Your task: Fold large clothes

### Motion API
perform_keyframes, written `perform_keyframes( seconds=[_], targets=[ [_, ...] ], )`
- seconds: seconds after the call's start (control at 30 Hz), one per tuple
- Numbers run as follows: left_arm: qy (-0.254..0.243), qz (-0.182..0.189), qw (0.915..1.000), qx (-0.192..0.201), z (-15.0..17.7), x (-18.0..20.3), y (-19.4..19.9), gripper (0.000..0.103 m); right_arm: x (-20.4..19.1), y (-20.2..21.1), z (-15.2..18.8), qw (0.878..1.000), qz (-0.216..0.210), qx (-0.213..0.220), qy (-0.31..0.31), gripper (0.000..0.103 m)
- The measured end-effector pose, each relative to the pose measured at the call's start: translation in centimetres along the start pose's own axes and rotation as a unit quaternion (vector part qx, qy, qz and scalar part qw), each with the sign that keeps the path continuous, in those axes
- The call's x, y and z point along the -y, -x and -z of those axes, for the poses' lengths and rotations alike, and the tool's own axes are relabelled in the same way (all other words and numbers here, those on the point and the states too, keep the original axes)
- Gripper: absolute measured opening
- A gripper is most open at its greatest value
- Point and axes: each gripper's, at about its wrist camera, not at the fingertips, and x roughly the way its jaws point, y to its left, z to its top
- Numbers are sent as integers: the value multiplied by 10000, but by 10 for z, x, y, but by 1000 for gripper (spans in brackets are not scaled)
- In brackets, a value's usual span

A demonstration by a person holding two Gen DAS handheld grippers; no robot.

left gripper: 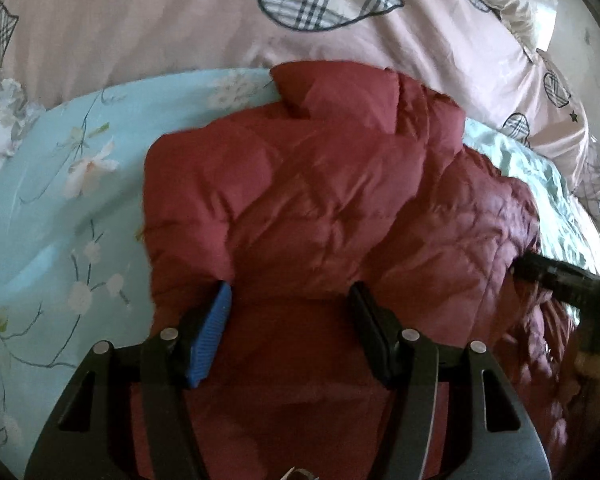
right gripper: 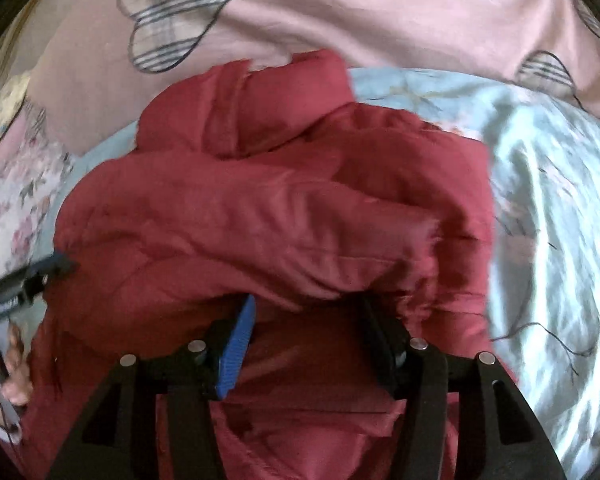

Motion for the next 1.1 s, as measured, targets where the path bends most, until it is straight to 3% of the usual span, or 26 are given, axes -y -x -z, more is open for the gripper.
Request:
perform_keyframes(
  seconds=[0.2, 0.63, 0.73, 0.87, 1.1],
  targets=[
    [343, 138, 9992, -143, 5, -13, -17, 61, -7, -7, 5, 9996, 225, 12, 195, 53],
    [348, 80, 9993, -146, 5, -14, -16, 62, -6, -8, 4, 10000, 15, 75, 60, 56],
    [379, 69, 9991, -159, 6, -15, -7, 62, -5, 2, 4, 9994, -351, 71, -26, 75],
    [387, -12, 9992, -114, 10, -15, 12, 62, -12, 31, 8, 9994, -203, 269, -27, 91],
    [458, -40, 9988, -151, 29, -20, 40, 62, -9, 79, 23, 9987, -333, 321, -215, 92]
  ],
)
